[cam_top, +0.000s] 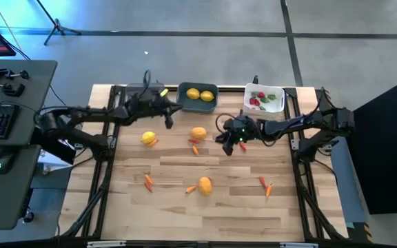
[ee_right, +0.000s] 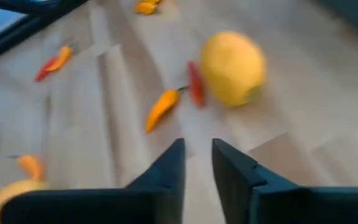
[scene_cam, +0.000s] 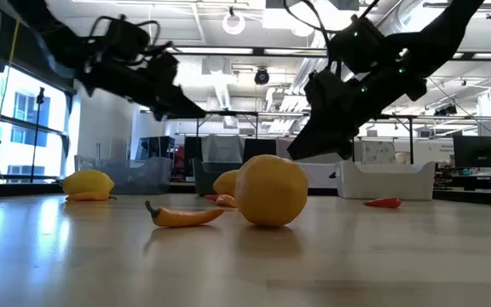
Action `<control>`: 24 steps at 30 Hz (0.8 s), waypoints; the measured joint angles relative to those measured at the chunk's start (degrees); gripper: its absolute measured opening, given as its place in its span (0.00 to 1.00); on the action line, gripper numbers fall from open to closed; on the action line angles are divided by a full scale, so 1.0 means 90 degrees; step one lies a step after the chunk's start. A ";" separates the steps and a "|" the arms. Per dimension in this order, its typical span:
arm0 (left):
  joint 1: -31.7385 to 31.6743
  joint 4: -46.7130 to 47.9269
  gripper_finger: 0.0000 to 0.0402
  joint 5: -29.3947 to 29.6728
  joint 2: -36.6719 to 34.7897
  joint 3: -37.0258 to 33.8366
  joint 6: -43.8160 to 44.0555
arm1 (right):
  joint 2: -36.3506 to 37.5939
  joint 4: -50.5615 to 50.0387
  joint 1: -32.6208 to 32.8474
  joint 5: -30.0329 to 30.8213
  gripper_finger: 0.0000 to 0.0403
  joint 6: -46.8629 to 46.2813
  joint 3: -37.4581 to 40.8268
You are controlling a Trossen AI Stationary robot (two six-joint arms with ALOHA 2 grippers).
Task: Sort produce into baskets
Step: Put the yellow lemon into the blue bin
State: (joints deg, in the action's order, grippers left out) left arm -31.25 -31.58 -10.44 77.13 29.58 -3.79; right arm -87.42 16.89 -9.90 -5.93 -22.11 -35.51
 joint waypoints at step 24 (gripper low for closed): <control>0.0815 -0.1316 0.02 0.0312 -0.0707 -0.1328 -0.0151 | -0.2314 -0.5237 0.2972 0.1253 0.68 -0.4565 -0.4671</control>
State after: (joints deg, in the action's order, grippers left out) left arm -23.91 -43.42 -7.63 70.76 17.63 -5.15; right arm -108.24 -30.24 16.84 5.35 -63.19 -77.55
